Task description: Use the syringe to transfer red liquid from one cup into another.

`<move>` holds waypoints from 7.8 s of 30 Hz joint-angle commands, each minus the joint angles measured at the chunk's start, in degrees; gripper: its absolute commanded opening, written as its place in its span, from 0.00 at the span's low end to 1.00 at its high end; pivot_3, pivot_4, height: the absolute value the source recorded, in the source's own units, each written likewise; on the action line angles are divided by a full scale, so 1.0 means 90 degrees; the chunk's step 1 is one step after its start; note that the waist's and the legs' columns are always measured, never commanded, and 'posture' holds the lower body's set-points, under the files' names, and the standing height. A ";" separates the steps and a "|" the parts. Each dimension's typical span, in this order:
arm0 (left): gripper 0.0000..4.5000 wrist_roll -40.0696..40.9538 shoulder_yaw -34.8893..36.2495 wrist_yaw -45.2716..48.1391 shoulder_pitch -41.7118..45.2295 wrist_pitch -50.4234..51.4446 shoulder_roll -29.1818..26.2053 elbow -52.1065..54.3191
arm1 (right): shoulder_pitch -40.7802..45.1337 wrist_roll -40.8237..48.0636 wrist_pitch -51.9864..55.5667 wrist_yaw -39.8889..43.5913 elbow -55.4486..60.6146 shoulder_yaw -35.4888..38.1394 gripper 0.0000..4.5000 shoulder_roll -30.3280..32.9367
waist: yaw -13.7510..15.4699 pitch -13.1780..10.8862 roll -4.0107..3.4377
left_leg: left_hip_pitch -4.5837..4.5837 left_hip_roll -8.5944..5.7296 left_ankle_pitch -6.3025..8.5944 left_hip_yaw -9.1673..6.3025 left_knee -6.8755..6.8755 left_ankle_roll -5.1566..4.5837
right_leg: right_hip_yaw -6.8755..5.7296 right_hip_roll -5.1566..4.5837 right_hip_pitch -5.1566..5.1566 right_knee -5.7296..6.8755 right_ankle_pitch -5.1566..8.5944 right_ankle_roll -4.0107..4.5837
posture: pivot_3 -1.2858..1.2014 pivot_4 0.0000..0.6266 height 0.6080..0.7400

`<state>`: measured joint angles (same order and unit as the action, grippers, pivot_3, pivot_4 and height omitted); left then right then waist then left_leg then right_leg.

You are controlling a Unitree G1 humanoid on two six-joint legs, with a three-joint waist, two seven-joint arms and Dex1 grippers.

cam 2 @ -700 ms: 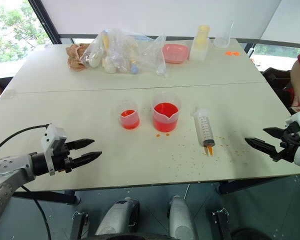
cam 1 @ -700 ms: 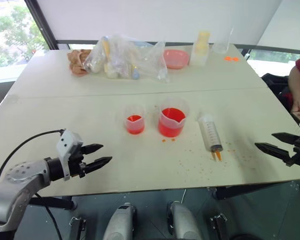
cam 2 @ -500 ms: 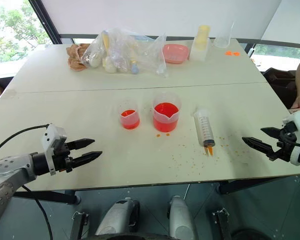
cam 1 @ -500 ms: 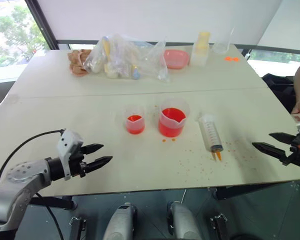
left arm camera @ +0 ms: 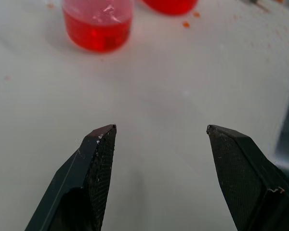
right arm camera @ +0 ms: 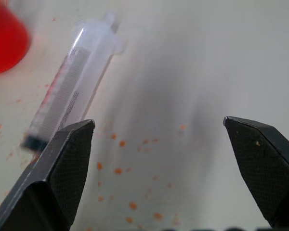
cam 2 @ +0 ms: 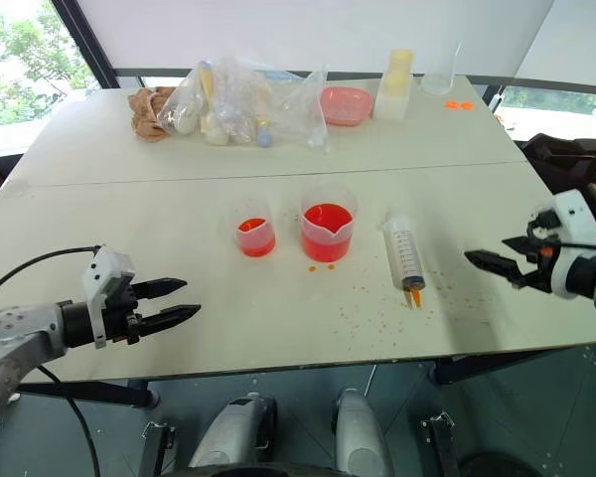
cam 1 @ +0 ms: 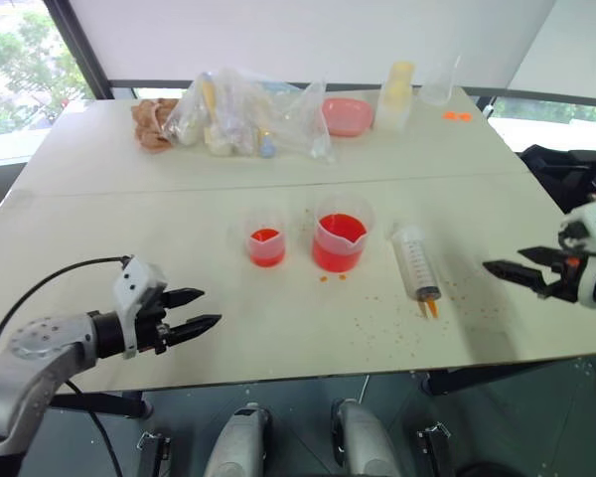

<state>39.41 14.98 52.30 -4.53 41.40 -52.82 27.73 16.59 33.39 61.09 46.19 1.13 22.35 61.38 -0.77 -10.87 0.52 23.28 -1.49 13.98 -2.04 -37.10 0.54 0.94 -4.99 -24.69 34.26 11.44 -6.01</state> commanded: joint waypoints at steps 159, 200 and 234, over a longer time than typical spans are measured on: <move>0.88 -0.1631 -0.1557 0.1772 0.7354 -0.1575 0.2309 -0.4935 | 0.1409 -0.2206 -0.6009 -0.2744 0.0400 -0.2437 0.31 -0.5788 | -0.0189 -0.0005 0.0029 | -0.0021 -0.0004 -0.0002 0.0003 -0.0016 -0.0001 | 0.0033 0.0047 -0.0022 0.0098 -0.0053 -0.0061 | 0.52 0.24 1.00; 0.88 0.0041 0.0192 -0.0610 0.6359 -0.0428 0.1272 -0.2761 | 0.2614 -0.2363 -0.7354 -0.2037 -0.1586 -0.3760 0.31 -0.7762 | -0.0224 -0.0003 0.0048 | -0.0016 -0.0004 -0.0015 0.0009 0.0009 0.0023 | 0.0041 0.0047 -0.0058 0.0109 -0.0053 -0.0054 | 0.52 0.24 1.00; 0.00 -0.0627 -0.0677 0.0191 0.6623 -0.0908 0.1406 -0.2836 | 0.2493 -0.2467 -0.7404 -0.2166 -0.1463 -0.3904 0.31 -0.7936 | -0.0205 -0.0003 0.0049 | -0.0004 -0.0002 -0.0017 0.0005 0.0005 0.0026 | 0.0041 0.0049 -0.0065 0.0109 -0.0054 -0.0053 | 0.52 0.24 1.00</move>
<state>30.52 7.76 52.76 54.11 32.31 -40.00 -1.54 38.13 10.96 -4.42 25.80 -14.40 -11.19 -7.61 -2.61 -10.90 0.96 23.25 -1.51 13.83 -1.99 -37.06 0.77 1.31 -4.55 -25.28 35.24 10.95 -6.49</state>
